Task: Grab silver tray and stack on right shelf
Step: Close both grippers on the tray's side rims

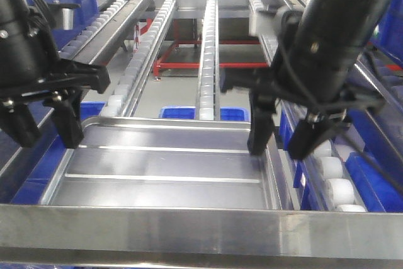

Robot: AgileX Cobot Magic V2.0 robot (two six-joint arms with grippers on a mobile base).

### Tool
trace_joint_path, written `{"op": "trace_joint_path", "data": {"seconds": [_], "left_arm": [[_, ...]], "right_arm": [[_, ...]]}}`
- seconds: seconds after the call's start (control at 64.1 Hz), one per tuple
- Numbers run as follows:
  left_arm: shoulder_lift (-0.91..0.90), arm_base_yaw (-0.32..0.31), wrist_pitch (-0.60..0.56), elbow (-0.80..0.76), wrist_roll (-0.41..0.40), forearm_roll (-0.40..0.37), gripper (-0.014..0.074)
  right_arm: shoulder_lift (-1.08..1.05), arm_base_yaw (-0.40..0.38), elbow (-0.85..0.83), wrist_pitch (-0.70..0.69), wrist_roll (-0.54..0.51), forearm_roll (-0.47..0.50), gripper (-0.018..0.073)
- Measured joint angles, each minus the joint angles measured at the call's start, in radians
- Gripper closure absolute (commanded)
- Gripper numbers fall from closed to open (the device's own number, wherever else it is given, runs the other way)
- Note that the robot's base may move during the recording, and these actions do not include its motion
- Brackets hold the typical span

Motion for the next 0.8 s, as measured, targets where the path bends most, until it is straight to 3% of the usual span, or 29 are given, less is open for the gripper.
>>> {"op": "trace_joint_path", "data": {"seconds": [0.468, 0.64, 0.796], "left_arm": [[0.096, 0.0, -0.047, -0.002, -0.013, 0.002, 0.0351], [0.108, 0.0, -0.06, -0.007, -0.013, -0.002, 0.0374], [0.108, 0.0, -0.082, -0.008, -0.014, -0.008, 0.0531]], "right_arm": [[0.05, 0.0, -0.006, -0.025, 0.004, 0.0, 0.0151], [0.05, 0.0, -0.006, -0.031, 0.004, 0.0, 0.0269], [0.05, 0.0, -0.006, -0.039, 0.004, 0.0, 0.0445]]}}
